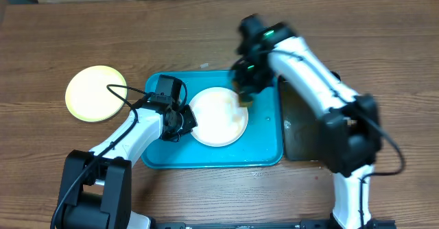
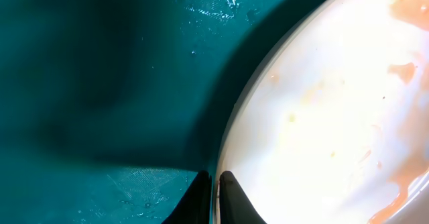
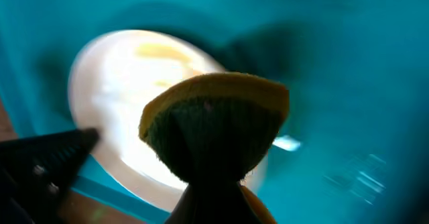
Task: Clean dirty plates on tray and stack at the side
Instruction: 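Return the sponge to the black tray and release it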
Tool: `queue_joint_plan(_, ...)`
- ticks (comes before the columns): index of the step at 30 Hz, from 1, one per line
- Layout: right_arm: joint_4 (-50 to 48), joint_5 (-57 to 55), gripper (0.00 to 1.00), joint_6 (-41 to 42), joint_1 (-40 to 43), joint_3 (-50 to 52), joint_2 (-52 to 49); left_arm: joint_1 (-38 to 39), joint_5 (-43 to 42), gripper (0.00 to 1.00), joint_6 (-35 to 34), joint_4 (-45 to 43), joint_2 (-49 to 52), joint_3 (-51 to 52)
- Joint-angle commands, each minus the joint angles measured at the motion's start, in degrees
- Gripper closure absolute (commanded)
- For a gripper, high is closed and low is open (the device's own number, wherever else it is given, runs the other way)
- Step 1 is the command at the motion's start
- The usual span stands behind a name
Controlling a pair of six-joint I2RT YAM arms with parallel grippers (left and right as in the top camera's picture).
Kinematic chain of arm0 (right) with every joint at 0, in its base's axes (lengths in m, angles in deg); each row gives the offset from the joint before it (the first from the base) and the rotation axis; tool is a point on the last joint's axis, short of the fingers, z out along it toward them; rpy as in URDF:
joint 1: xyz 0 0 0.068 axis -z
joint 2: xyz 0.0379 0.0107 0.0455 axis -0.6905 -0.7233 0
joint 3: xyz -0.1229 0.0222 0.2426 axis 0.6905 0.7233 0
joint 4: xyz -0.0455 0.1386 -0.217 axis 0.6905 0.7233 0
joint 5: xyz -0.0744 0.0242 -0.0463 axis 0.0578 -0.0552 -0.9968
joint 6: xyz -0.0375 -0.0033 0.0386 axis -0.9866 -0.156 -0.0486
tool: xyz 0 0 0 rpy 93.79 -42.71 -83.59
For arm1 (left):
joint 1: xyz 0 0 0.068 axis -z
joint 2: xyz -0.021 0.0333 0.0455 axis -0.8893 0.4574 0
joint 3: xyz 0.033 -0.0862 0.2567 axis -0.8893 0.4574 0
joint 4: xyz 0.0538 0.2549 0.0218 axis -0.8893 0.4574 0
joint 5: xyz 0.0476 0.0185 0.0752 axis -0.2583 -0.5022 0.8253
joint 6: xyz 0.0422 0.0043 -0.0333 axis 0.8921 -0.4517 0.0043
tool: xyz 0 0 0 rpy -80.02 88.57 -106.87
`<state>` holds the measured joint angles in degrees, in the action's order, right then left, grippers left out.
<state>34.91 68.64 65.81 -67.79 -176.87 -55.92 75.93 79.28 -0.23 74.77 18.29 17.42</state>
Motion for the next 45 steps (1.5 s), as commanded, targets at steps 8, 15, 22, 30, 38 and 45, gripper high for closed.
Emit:
queue_joint_plan(8, 9.64, -17.92, 0.96, -1.86, 13.44, 1.14, 3.74, 0.35, 0.44, 0.90, 0.31, -0.17, 0.55, -0.44)
queue_joint_plan(15, 1.53, -24.63, 0.96, -1.70, 15.26, 10.64, 3.72, 0.35, 1.07, 0.88, 0.26, -0.15, 0.55, -0.42)
queue_joint_plan(22, -10.36, -25.49, 0.65, -1.90, 15.26, 20.37, 3.72, 0.35, 1.09, 0.86, 0.26, -0.17, 0.55, -0.44)
queue_joint_plan(30, -9.60, -25.46, 0.36, -1.95, 15.47, 17.25, 3.74, 0.37, 1.09, 0.80, 0.26, -0.13, 0.55, -0.42)
queue_joint_plan(38, -8.83, -20.72, 0.24, -1.90, 18.78, 14.97, 3.74, 0.39, 1.09, 0.78, 0.28, 0.11, 0.55, -0.42)
queue_joint_plan(45, -8.22, -17.42, 0.27, -1.90, 20.31, 17.27, 3.74, 0.39, 1.09, 0.78, 0.26, 0.09, 0.55, -0.42)
